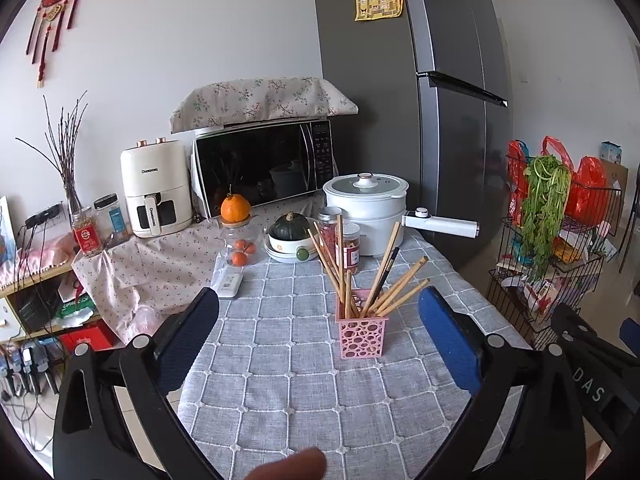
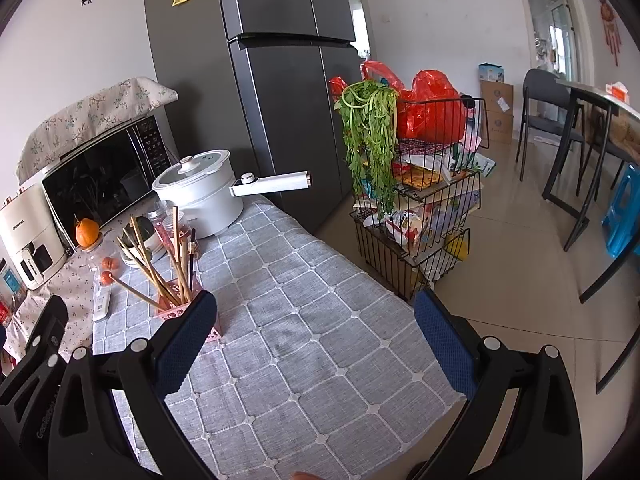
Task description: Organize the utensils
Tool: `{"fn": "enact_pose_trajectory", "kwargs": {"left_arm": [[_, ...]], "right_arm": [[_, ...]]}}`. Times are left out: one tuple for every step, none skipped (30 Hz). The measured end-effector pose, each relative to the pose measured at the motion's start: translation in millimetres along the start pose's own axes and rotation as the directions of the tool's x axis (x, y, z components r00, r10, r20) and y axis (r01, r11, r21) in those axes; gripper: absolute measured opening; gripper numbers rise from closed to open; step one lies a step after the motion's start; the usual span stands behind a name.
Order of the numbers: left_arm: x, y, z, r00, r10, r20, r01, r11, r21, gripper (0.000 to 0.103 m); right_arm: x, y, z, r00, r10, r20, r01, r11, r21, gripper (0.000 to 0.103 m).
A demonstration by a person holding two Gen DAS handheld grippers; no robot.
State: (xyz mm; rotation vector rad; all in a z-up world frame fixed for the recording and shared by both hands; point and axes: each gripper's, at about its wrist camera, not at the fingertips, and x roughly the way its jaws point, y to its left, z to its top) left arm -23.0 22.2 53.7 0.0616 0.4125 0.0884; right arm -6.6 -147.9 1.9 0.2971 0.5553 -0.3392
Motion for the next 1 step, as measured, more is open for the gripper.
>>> {"fn": "enact_pose_trajectory", "kwargs": {"left_arm": [[-0.2, -0.7, 0.1, 1.0, -0.001, -0.002, 0.001, 1.0, 0.003, 0.096]], "right_arm": [[0.0, -0.1, -0.1, 1.0, 0.0, -0.001, 0.0, 1.0, 0.001, 0.096]]}}
